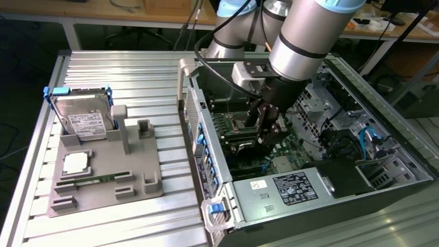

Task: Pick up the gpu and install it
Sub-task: 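Insert the gpu into the slot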

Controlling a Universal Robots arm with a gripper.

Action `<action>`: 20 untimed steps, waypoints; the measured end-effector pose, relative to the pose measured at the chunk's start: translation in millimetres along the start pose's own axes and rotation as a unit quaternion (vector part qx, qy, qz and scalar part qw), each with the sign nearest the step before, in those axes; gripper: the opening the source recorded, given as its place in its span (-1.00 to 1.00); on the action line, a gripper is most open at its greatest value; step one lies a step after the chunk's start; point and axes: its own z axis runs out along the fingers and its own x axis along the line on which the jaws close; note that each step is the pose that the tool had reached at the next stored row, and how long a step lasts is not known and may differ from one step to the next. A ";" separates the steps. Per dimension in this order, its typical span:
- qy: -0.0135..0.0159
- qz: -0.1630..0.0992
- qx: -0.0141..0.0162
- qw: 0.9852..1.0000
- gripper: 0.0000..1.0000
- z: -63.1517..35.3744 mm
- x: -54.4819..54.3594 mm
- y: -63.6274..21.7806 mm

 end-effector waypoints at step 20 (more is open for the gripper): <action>0.000 0.000 0.000 1.000 0.03 0.0 0.0 0.0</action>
